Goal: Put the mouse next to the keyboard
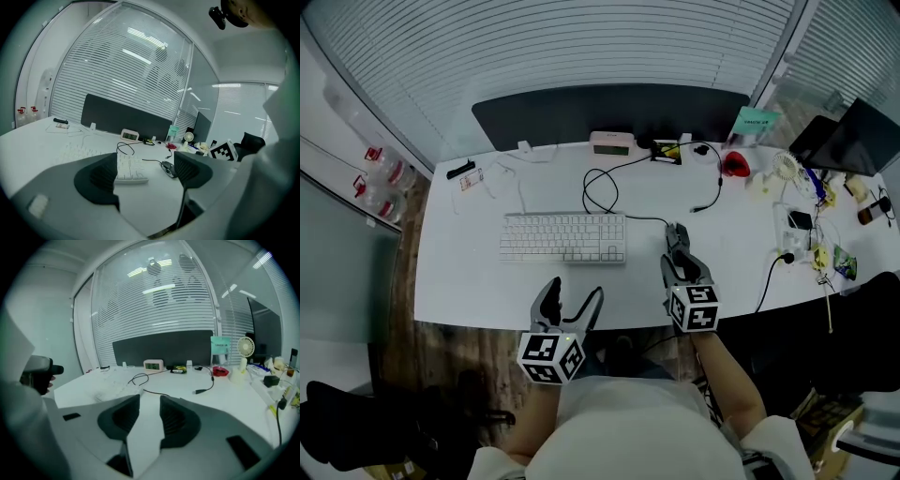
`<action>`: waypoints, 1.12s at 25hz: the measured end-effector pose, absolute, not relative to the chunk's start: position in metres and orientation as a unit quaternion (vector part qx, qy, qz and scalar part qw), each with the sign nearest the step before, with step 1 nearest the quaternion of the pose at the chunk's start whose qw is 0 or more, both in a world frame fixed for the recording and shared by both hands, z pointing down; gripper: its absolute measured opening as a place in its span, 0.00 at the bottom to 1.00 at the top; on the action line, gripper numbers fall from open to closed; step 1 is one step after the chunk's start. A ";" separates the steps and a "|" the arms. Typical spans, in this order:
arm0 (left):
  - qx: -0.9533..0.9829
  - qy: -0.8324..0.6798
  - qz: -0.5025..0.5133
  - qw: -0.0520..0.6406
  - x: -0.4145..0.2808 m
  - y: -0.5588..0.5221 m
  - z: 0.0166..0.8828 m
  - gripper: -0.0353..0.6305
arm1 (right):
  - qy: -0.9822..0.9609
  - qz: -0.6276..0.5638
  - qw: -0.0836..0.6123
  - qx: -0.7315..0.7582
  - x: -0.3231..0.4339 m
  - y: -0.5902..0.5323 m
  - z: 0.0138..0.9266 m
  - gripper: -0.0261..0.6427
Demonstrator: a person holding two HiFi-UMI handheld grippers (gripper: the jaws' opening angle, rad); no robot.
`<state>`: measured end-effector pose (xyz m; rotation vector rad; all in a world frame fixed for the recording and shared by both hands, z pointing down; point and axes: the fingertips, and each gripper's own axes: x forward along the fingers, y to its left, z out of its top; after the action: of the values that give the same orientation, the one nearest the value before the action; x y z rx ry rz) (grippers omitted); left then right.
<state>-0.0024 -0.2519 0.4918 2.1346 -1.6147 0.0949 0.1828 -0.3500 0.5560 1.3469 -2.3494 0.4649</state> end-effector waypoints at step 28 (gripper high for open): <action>0.792 -0.579 0.024 0.193 -0.092 -0.086 0.466 0.60 | -0.883 0.115 0.071 0.450 0.067 -0.115 0.455 0.04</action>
<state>-0.0916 -0.0865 0.4663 2.2216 -1.6256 0.0682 0.0671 -0.1152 0.4555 1.3515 -2.6547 0.3466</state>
